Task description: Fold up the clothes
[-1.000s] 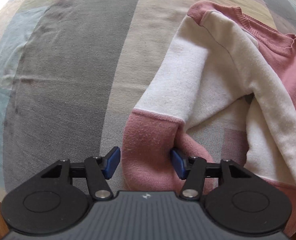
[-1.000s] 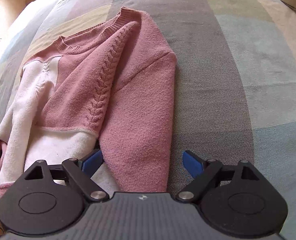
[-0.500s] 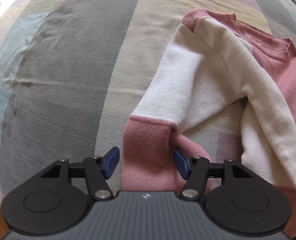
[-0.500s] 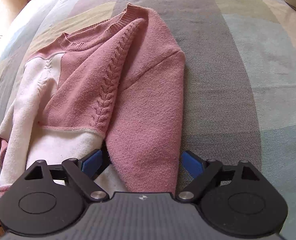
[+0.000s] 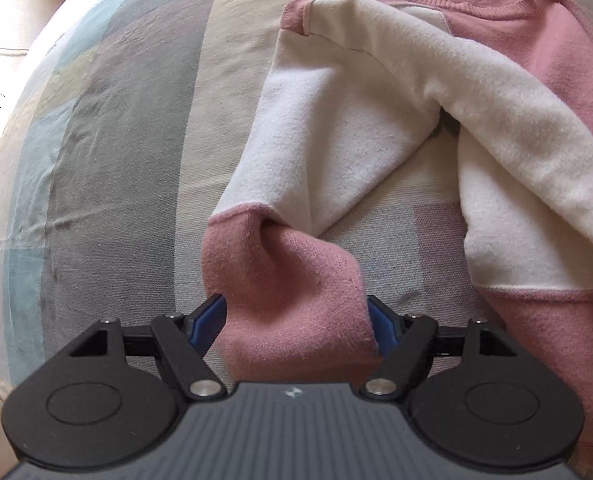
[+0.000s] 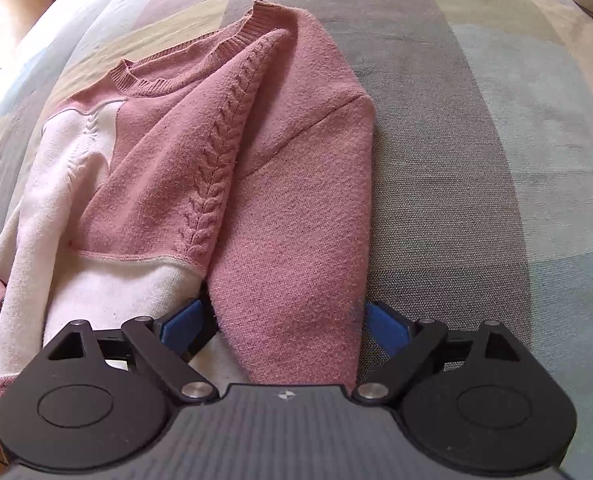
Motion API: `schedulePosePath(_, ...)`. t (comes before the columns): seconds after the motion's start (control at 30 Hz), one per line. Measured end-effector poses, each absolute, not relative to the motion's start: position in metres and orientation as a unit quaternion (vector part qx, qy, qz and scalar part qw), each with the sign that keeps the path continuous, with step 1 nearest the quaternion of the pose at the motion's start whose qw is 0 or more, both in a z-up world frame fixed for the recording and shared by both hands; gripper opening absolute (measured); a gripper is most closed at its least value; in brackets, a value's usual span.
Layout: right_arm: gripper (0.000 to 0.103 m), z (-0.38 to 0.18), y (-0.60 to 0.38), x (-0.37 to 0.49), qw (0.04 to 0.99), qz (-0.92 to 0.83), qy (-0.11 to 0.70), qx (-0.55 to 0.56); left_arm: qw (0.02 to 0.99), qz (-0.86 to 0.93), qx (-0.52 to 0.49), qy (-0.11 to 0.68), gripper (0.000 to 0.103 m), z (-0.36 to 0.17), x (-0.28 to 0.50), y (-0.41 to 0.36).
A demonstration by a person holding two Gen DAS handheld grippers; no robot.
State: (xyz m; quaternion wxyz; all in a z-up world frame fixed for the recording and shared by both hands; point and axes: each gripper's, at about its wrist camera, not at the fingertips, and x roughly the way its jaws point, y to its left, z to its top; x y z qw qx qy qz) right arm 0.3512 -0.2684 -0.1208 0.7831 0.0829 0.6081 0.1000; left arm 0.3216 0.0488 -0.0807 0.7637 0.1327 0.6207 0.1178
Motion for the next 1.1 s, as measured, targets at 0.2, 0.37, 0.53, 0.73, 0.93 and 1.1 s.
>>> schedulePosePath(0.2,0.094,-0.122,-0.270,0.349,0.784,0.101,0.608,0.074,0.751,0.189,0.165,0.611,0.077,-0.082,0.314,0.079)
schedulePosePath(0.37,0.094,-0.123,-0.272,0.348,0.782,0.096,0.610,0.083,0.744,0.239,0.201,0.591,0.077,-0.078,0.319,0.104)
schedulePosePath(0.53,0.094,-0.120,-0.268,0.348,0.785,0.103,0.606,0.069,0.744,0.296,0.208,0.562,0.077,-0.069,0.329,0.147)
schedulePosePath(0.73,0.095,-0.120,-0.271,0.349,0.786,0.096,0.607,0.072,0.741,0.373,0.184,0.527,0.074,-0.057,0.337,0.204)
schedulePosePath(0.93,0.095,-0.118,-0.273,0.351,0.787,0.095,0.606,0.063,0.748,0.420,0.169,0.484,0.074,-0.034,0.349,0.250)
schedulePosePath(1.1,0.095,-0.120,-0.273,0.354,0.788,0.091,0.606,0.060,0.757,0.433,0.186,0.452,0.074,-0.015,0.368,0.271)
